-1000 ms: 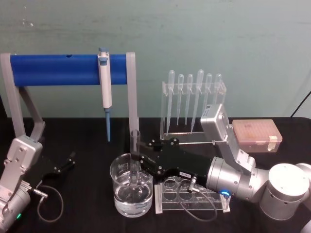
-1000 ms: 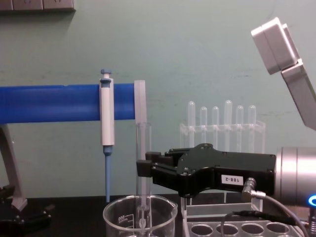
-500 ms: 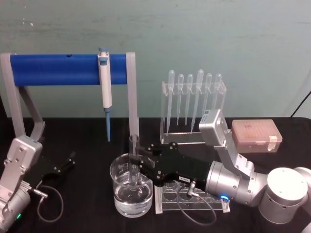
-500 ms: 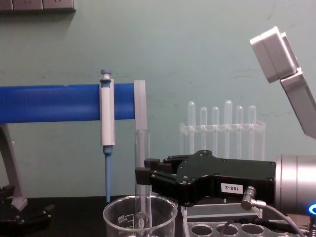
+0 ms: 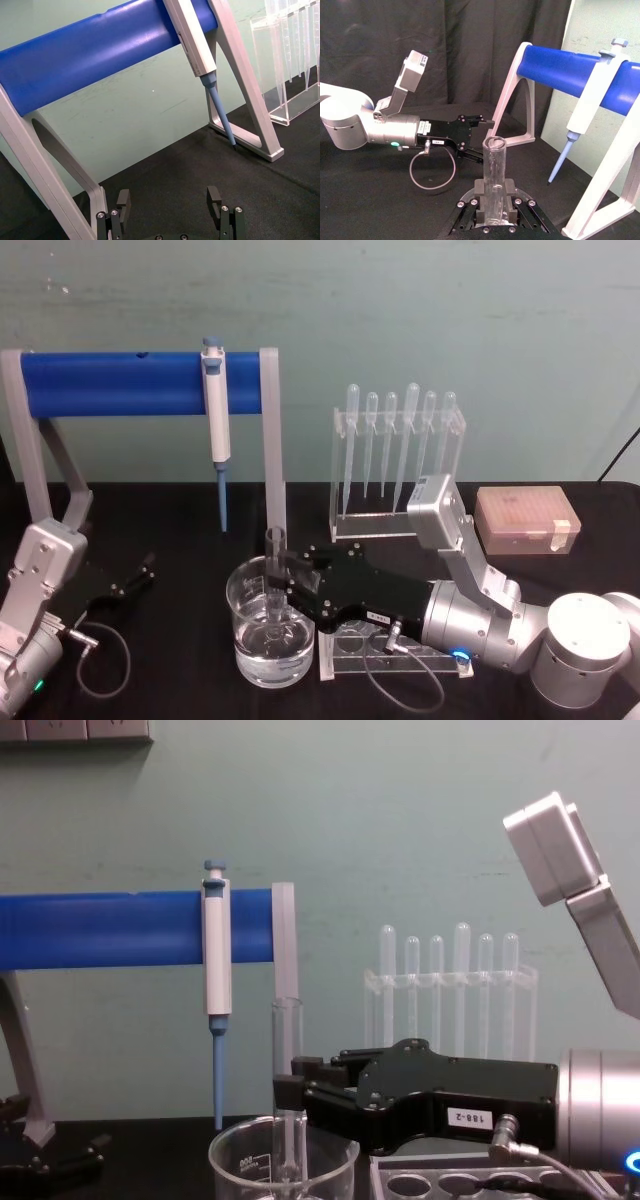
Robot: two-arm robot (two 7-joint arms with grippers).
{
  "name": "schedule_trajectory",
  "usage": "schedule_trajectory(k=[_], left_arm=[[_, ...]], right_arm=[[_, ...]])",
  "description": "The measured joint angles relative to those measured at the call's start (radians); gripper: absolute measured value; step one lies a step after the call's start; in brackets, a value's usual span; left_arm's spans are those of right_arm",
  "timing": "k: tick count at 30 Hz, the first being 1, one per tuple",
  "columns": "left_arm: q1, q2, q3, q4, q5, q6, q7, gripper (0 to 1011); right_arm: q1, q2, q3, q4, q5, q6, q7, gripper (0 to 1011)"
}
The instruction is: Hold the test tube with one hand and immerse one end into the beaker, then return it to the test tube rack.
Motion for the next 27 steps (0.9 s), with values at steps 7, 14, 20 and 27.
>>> schedule_trajectory(k=[7,14,20,27], left_arm=[[0.0,0.0,0.0,0.0,0.0,0.0,0.0,1000],[0.0,0.0,0.0,0.0,0.0,0.0,0.0,1000],[0.0,0.0,0.0,0.0,0.0,0.0,0.0,1000],[0.0,0.0,0.0,0.0,0.0,0.0,0.0,1000]], right_arm=[[0.001,0.0,0.0,0.0,0.0,0.0,0.0,241],[0.002,0.0,0.0,-0.001,0.0,0.0,0.0,241],[0.002,0.001,-0.001,-0.001,-0.001,0.0,0.0,241],[0.003,0.001,-0.001,-0.002,-0.001,0.0,-0.001,241]])
